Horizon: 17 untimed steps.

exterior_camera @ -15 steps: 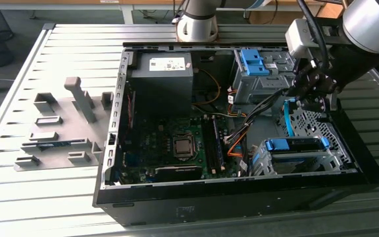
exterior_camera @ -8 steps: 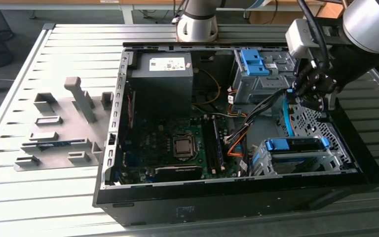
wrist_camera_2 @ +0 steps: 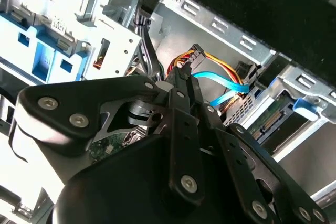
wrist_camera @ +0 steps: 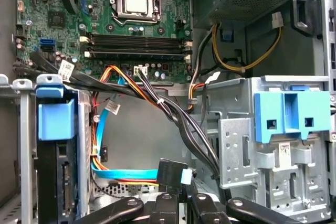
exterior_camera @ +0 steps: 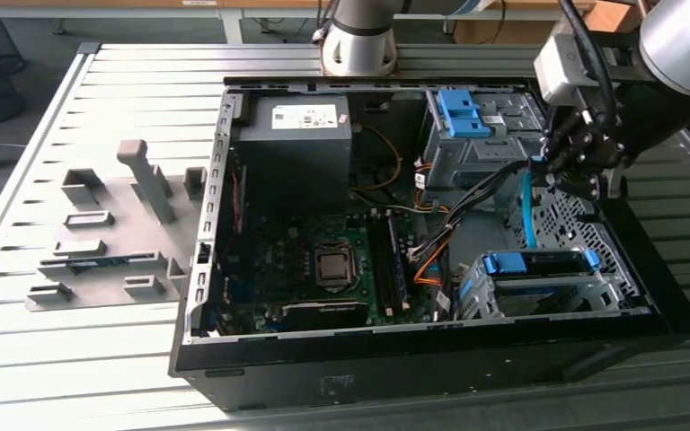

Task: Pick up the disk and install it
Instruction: 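Insert the first disk wire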

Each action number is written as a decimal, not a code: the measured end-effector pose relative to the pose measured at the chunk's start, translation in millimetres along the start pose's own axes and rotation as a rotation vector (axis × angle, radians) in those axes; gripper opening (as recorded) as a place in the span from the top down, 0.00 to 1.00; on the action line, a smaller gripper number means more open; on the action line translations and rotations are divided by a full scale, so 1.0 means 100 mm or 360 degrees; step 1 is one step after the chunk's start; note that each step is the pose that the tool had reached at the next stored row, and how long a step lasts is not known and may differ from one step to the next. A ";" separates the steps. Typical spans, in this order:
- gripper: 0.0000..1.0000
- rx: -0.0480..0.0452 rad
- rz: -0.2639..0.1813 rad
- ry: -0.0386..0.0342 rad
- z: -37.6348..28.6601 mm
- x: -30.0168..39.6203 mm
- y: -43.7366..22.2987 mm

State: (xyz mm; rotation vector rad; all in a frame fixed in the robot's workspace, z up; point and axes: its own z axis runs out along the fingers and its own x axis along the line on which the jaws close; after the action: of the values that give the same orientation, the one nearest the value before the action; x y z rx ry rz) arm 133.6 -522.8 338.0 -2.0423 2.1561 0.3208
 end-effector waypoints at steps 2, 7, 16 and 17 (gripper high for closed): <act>0.84 -0.0002 0.0000 -0.0003 -0.011 -0.003 -0.007; 0.84 -0.0002 0.0000 -0.0003 -0.013 -0.004 -0.009; 0.76 -0.0002 -0.0014 -0.0002 -0.015 -0.005 -0.025; 0.76 -0.0002 -0.0023 -0.0002 -0.015 -0.004 -0.026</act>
State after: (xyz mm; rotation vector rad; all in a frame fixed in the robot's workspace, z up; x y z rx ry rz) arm 136.2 -522.9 339.4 -2.0565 2.1401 0.3219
